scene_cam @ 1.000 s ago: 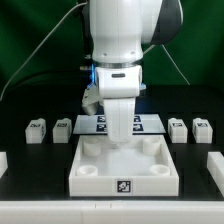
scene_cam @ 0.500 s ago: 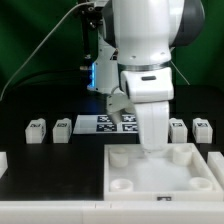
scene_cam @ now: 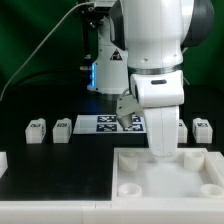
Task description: Assemble one leg
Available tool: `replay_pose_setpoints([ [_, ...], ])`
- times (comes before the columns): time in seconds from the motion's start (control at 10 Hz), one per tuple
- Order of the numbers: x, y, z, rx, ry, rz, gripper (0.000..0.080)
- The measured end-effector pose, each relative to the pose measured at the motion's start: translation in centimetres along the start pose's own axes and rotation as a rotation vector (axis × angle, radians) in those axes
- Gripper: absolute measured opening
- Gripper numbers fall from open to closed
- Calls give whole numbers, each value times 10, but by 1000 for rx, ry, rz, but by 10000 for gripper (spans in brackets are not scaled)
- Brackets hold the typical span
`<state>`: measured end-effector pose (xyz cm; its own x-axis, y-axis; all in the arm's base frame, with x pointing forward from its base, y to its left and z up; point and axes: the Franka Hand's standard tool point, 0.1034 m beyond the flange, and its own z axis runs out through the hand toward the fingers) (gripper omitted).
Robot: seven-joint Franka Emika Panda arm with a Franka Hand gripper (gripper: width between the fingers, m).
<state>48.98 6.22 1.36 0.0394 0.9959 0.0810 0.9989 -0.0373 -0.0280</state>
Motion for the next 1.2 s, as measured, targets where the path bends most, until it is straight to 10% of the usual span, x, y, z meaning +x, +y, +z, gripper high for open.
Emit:
replay_pose_setpoints([
  [0.4, -1, -1, 1, -5, 2, 6, 133],
  [0.8, -2, -1, 2, -4, 1, 9, 600],
  [1.2, -3, -1, 2, -3, 1, 10, 647],
])
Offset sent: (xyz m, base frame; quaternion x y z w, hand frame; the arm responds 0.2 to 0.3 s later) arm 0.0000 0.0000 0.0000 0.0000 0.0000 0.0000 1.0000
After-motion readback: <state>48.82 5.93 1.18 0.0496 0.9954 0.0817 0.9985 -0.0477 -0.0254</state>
